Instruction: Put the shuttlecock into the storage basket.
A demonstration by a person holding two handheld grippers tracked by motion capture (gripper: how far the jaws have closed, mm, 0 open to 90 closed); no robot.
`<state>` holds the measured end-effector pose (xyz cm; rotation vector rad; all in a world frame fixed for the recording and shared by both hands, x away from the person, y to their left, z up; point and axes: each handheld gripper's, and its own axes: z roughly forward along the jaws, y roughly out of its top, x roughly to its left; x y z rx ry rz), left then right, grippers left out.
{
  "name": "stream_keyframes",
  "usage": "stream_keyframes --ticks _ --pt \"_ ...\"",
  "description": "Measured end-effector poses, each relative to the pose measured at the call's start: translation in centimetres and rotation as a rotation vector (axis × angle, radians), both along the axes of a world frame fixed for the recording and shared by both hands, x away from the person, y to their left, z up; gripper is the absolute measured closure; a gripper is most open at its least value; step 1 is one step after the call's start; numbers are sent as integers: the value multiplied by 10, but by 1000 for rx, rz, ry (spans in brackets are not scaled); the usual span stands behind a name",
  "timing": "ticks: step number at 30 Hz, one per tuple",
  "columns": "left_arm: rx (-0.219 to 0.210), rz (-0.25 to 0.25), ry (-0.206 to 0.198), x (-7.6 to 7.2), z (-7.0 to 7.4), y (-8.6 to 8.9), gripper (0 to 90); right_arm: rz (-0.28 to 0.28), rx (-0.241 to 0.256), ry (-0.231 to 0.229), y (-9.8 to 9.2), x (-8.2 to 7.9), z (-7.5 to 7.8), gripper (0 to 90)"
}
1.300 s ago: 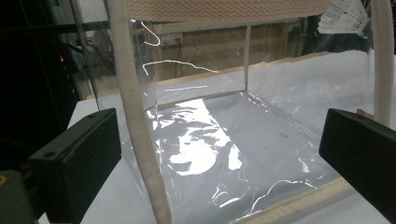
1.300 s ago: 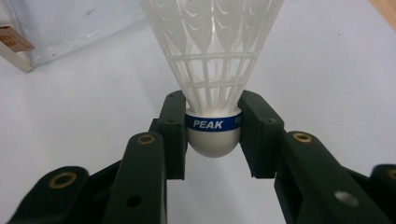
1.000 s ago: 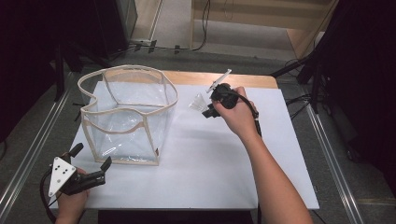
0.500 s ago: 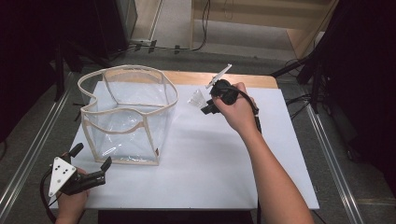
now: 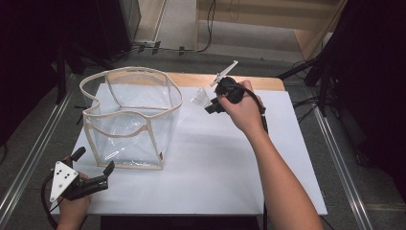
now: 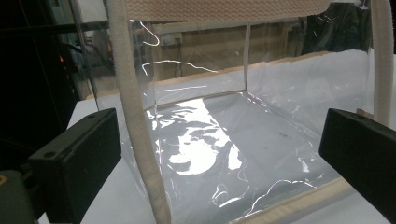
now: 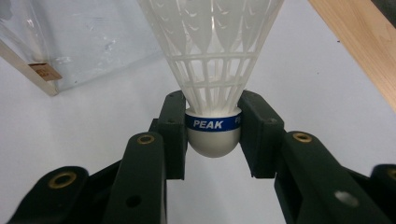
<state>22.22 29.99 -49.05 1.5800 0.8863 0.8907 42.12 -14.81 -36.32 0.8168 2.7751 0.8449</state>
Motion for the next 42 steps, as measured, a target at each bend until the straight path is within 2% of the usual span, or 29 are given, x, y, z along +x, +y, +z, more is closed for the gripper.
stream_keyframes --ticks 42 --pt "-3 1 1 0 0 0 0 13 47 -45 3 2 40 620"
